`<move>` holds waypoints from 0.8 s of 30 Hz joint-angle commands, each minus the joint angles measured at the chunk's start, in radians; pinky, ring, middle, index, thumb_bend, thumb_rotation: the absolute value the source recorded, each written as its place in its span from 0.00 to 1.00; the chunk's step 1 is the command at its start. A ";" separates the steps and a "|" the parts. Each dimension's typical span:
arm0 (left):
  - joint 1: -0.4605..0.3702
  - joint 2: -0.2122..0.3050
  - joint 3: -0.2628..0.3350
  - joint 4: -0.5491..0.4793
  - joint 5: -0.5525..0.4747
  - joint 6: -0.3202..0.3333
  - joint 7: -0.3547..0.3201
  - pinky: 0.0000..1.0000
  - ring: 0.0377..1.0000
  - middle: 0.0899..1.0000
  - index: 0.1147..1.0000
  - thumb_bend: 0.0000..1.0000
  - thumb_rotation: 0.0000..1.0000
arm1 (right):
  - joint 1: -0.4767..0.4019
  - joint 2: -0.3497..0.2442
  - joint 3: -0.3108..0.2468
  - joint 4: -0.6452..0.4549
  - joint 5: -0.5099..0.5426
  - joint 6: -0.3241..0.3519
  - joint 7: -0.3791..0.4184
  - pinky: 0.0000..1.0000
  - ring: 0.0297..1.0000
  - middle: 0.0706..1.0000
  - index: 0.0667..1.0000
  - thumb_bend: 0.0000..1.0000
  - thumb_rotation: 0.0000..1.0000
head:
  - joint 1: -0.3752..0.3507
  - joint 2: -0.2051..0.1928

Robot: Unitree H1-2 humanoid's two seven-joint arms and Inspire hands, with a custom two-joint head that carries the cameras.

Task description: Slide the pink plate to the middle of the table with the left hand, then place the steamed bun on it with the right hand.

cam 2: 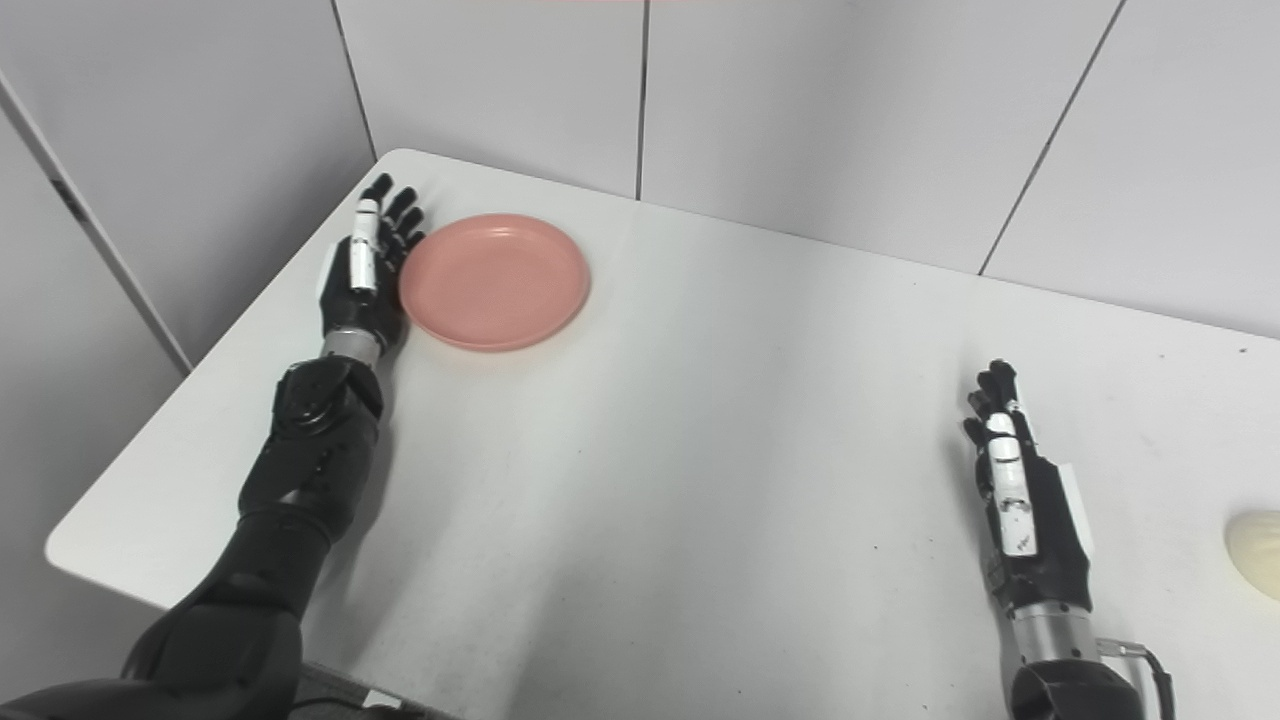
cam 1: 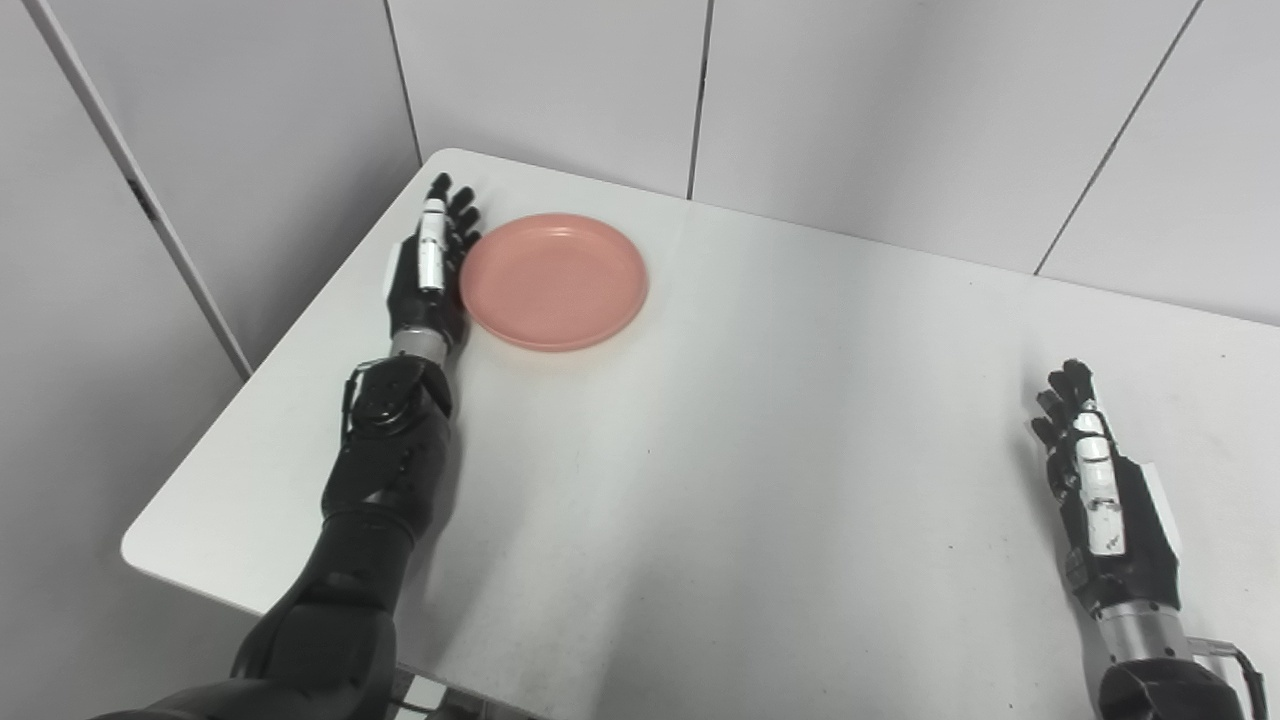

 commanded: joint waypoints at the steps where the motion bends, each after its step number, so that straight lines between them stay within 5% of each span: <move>1: 0.035 -0.036 -0.032 0.006 0.019 0.109 -0.007 0.96 0.94 0.93 0.93 0.40 1.00 | 0.056 0.026 0.009 0.027 0.002 0.010 -0.009 1.00 1.00 1.00 1.00 0.16 1.00 | -0.009 0.002; 14: 0.060 -0.091 -0.129 -0.068 0.048 0.133 -0.074 0.95 0.94 0.93 0.92 0.42 1.00 | 0.068 0.049 0.019 0.011 -0.038 0.013 -0.031 1.00 1.00 1.00 1.00 0.20 1.00 | -0.080 0.008; 24: 0.108 -0.135 -0.186 -0.225 0.014 0.251 -0.153 0.98 0.95 0.94 0.94 0.41 1.00 | 0.071 0.068 0.028 0.017 -0.068 0.007 -0.042 1.00 1.00 1.00 1.00 0.20 1.00 | -0.164 0.013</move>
